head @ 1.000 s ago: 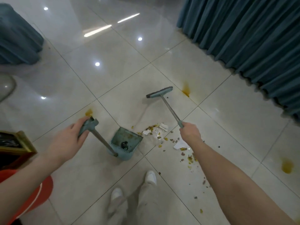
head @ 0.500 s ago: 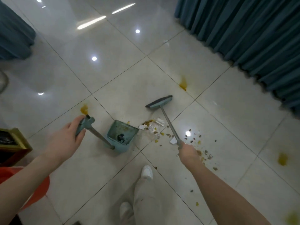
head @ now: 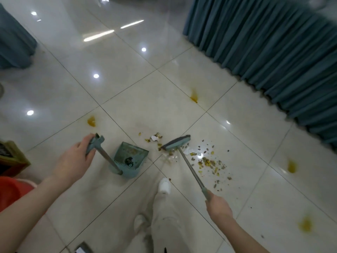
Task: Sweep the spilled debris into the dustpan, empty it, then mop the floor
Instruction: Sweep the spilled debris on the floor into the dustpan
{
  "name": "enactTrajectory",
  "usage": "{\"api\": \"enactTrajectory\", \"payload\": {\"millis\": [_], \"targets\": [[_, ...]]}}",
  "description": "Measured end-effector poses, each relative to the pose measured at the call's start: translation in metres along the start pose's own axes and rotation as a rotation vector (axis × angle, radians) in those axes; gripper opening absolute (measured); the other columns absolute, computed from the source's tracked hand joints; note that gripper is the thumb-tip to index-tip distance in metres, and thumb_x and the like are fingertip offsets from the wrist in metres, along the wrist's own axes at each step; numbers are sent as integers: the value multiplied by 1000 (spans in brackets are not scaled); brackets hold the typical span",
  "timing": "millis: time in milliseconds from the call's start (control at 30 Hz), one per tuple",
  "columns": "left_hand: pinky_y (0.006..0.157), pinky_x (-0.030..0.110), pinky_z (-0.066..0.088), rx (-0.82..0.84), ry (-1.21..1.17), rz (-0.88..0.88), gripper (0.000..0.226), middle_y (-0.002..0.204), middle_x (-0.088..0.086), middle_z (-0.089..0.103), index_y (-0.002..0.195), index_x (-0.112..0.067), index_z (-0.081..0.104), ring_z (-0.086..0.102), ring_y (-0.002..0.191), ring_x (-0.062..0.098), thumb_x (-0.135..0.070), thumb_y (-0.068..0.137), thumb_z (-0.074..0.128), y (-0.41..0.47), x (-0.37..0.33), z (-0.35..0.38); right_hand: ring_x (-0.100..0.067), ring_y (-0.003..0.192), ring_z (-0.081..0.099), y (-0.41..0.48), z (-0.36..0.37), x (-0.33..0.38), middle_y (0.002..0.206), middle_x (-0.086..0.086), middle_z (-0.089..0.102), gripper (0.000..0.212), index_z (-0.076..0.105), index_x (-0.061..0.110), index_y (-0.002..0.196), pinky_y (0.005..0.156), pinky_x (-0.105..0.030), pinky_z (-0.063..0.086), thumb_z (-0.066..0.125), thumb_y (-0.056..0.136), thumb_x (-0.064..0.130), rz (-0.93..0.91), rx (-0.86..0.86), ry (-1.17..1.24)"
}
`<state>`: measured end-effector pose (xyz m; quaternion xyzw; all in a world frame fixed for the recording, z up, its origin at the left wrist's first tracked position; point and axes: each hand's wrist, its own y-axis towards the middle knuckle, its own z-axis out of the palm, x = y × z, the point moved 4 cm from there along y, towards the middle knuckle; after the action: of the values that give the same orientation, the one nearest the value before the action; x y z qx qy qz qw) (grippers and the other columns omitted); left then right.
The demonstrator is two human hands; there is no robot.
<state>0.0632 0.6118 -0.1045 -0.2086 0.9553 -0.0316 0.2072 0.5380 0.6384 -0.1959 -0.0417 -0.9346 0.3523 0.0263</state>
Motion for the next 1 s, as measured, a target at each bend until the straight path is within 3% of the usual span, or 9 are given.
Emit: {"api": "enactTrajectory", "payload": {"millis": [233, 400, 467, 567, 700, 800, 867, 1000], "targets": [[62, 34, 44, -14, -3, -79, 45, 103, 14, 62, 140, -22, 35, 56, 73, 24, -28, 97, 48, -45, 20, -13, -18, 71, 63, -6, -30, 28, 83, -3, 67, 40, 41, 37, 139, 61, -31, 54, 42, 100, 28, -141, -55, 1], [64, 38, 49, -33, 40, -123, 46, 107, 16, 63, 140, -24, 36, 64, 81, 34, -32, 96, 49, -61, 29, -14, -16, 67, 59, 38, -65, 109, 86, -3, 63, 38, 45, 34, 136, 52, -26, 46, 43, 99, 25, -329, -59, -46], [68, 42, 52, -34, 54, -148, 47, 109, 19, 63, 140, -22, 37, 65, 83, 39, -31, 96, 50, -64, 30, -13, -18, 68, 59, 59, -77, 146, 83, -2, 61, 33, 53, 30, 127, 56, -28, 49, 43, 97, 20, -407, -71, -56], [62, 41, 53, -32, 77, -181, 45, 105, 19, 63, 139, -24, 36, 65, 76, 39, -32, 96, 49, -61, 31, -13, -19, 67, 55, 86, -84, 197, 77, 0, 56, 30, 58, 23, 118, 56, -29, 46, 44, 94, 13, -522, -74, -101], [60, 41, 53, -69, 99, -243, 45, 106, 16, 63, 138, -27, 35, 65, 77, 36, -32, 96, 49, -60, 32, -6, -25, 77, 59, 114, -74, 252, 91, -7, 63, 28, 57, 22, 120, 62, -31, 49, 43, 96, 14, -641, -60, -176], [63, 46, 54, -84, 71, -282, 44, 107, 16, 62, 137, -29, 33, 65, 78, 39, -32, 96, 49, -57, 31, -1, -23, 75, 54, 128, -58, 268, 99, -8, 65, 30, 57, 17, 121, 62, -31, 45, 39, 97, 11, -640, -32, -256], [62, 47, 55, -84, 71, -285, 44, 107, 16, 62, 137, -29, 32, 65, 77, 39, -32, 96, 49, -54, 29, 3, -23, 72, 53, 134, -51, 265, 93, -7, 62, 34, 56, 16, 122, 60, -31, 43, 36, 97, 7, -645, -48, -301], [64, 48, 55, -59, 114, -287, 45, 111, 18, 61, 139, -29, 29, 64, 79, 38, -33, 97, 46, -41, 23, 6, -23, 76, 62, 146, -52, 231, 93, -6, 64, 44, 52, 24, 127, 60, -31, 49, 33, 94, 2, -639, -41, -314]]}}
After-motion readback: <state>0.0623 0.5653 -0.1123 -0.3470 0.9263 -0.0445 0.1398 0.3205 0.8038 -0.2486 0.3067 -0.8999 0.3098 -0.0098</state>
